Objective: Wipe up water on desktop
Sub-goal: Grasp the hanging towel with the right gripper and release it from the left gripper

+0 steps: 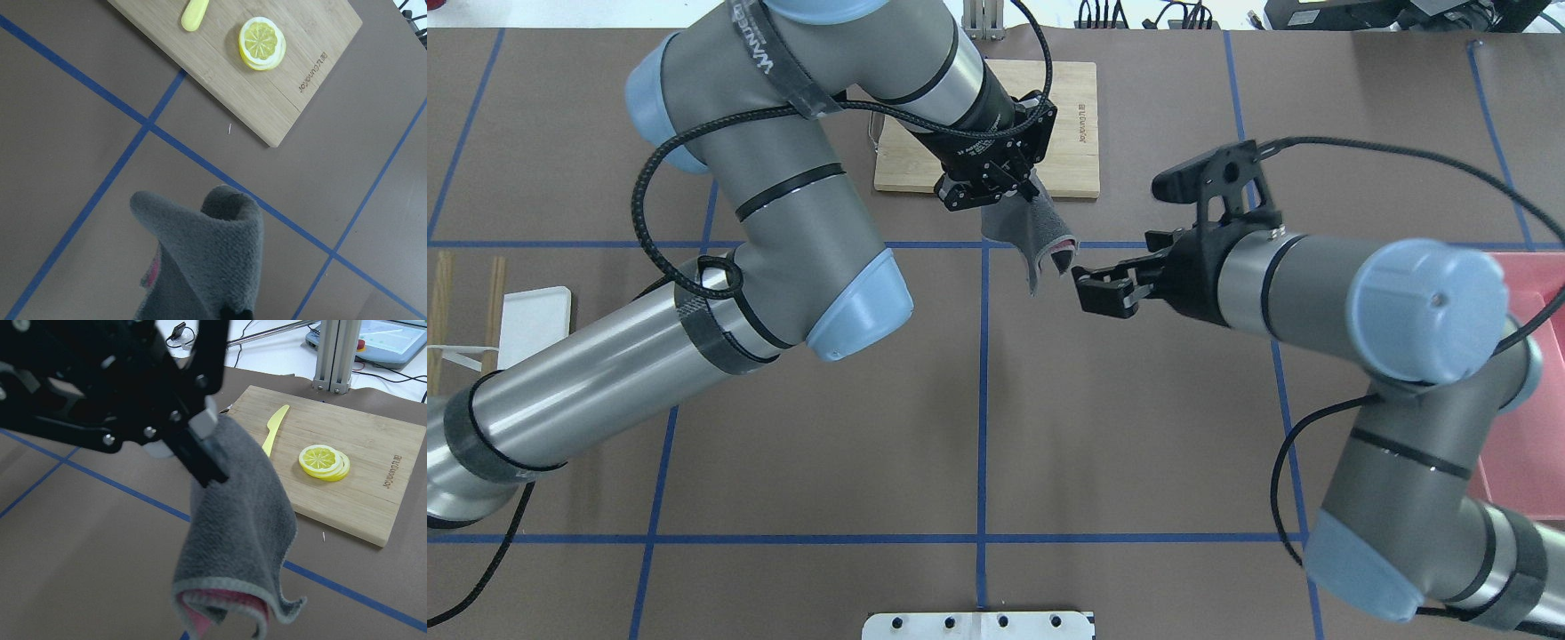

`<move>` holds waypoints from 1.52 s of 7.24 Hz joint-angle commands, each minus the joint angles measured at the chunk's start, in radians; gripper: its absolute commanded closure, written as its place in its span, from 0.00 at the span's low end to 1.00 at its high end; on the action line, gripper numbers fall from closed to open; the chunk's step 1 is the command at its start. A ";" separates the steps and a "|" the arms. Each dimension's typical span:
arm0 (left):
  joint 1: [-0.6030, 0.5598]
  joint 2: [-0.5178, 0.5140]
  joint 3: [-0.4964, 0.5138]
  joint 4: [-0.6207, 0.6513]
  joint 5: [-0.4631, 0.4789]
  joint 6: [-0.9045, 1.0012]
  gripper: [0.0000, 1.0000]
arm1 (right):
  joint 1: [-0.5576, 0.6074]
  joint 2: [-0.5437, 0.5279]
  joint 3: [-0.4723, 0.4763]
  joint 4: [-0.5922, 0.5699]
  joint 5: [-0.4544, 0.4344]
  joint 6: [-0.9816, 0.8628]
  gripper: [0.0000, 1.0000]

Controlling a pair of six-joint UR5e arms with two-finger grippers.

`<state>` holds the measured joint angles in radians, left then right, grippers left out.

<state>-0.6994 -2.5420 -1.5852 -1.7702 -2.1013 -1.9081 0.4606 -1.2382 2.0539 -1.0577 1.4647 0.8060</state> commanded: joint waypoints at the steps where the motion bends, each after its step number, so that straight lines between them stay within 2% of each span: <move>1: 0.026 -0.004 -0.005 -0.026 0.003 -0.051 1.00 | -0.031 0.023 -0.049 0.004 -0.078 -0.042 0.00; 2: 0.026 -0.004 -0.009 -0.026 0.001 -0.060 1.00 | -0.030 0.023 -0.057 0.007 -0.084 -0.080 0.00; 3: 0.026 -0.004 -0.012 -0.026 0.001 -0.063 1.00 | -0.028 0.025 -0.052 0.008 -0.087 -0.068 0.10; 4: 0.026 -0.007 -0.012 -0.026 0.001 -0.062 1.00 | -0.022 0.016 -0.028 0.005 -0.083 -0.067 0.98; 7: 0.028 -0.003 -0.018 -0.026 0.001 -0.060 1.00 | -0.027 0.019 -0.021 0.004 -0.080 -0.065 1.00; 9: 0.028 0.002 -0.018 -0.044 0.003 -0.060 0.76 | -0.028 0.020 -0.023 0.002 -0.080 -0.033 1.00; 10: 0.026 0.003 -0.019 -0.046 0.027 -0.054 0.25 | -0.033 0.022 -0.023 0.002 -0.080 0.011 1.00; 11: 0.024 0.005 -0.044 -0.046 0.058 -0.052 0.02 | -0.034 0.022 -0.021 -0.002 -0.080 0.022 1.00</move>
<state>-0.6733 -2.5394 -1.6105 -1.8139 -2.0742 -1.9636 0.4293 -1.2172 2.0315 -1.0564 1.3852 0.8018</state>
